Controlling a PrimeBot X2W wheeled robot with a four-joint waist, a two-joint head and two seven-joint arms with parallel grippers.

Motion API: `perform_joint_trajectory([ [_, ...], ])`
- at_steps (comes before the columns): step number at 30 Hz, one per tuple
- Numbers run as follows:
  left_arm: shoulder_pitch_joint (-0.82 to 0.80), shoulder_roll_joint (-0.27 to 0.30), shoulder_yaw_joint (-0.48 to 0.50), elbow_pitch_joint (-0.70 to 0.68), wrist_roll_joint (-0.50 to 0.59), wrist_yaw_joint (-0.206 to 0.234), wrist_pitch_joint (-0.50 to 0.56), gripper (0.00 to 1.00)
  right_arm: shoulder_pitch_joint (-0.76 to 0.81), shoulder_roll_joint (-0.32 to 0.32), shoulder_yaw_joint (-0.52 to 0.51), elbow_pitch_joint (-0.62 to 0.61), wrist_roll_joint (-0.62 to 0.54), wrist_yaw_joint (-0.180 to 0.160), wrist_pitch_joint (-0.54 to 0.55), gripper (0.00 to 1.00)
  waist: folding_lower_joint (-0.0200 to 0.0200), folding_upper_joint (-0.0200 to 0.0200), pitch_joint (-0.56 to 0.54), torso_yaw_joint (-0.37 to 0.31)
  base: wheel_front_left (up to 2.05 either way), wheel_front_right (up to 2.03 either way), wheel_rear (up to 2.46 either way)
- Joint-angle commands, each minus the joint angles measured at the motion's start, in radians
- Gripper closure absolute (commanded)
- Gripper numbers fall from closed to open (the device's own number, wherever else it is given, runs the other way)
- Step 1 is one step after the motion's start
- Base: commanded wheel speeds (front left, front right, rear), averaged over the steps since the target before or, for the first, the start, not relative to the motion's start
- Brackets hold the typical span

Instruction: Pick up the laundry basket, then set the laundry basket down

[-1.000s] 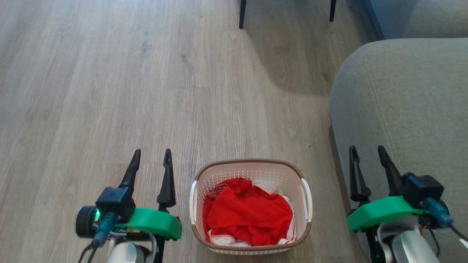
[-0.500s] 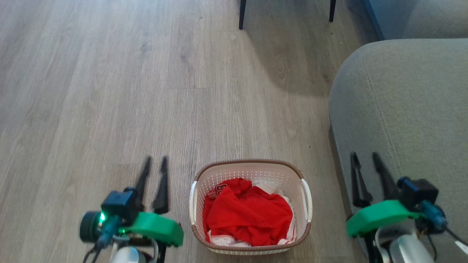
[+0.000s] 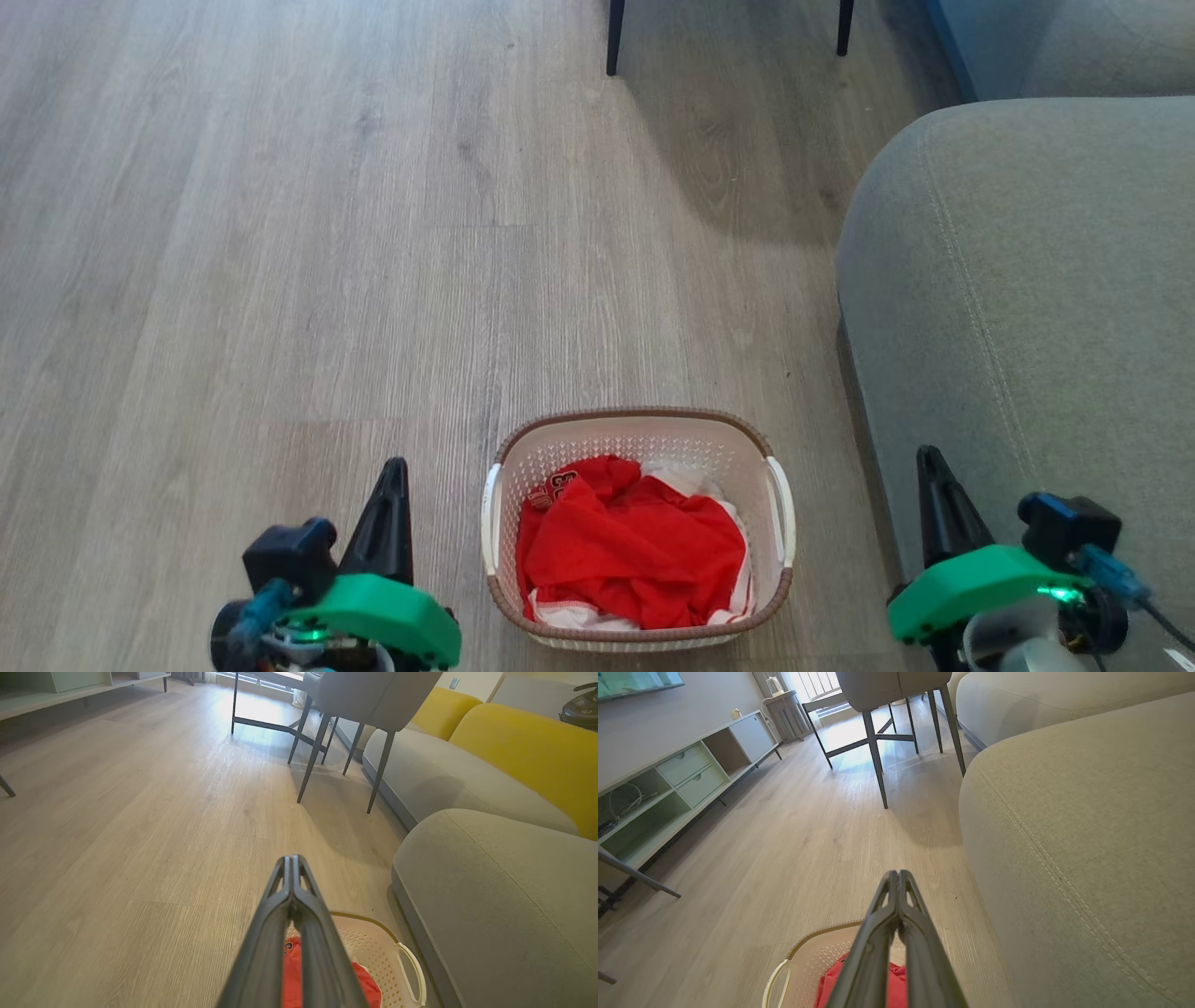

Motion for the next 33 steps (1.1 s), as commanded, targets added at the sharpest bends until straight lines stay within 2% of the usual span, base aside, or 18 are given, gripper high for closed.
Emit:
perform_joint_trajectory([
  [1, -0.048, 0.006, 0.020, -0.027, -0.028, -0.009, 0.005, 1.00, -0.044, -0.008, -0.009, -0.030, 0.027, 0.001, 0.005, 1.00, -0.0001, -0.0001, 0.000, -0.001, 0.00, 0.00, 0.00],
  [33, -0.083, 0.020, 0.099, 0.003, -0.399, -0.064, 0.082, 1.00, -0.068, -0.019, -0.046, -0.019, 0.379, 0.003, 0.085, 1.00, -0.0001, -0.0001, -0.002, -0.015, 0.00, 0.00, 0.00],
])
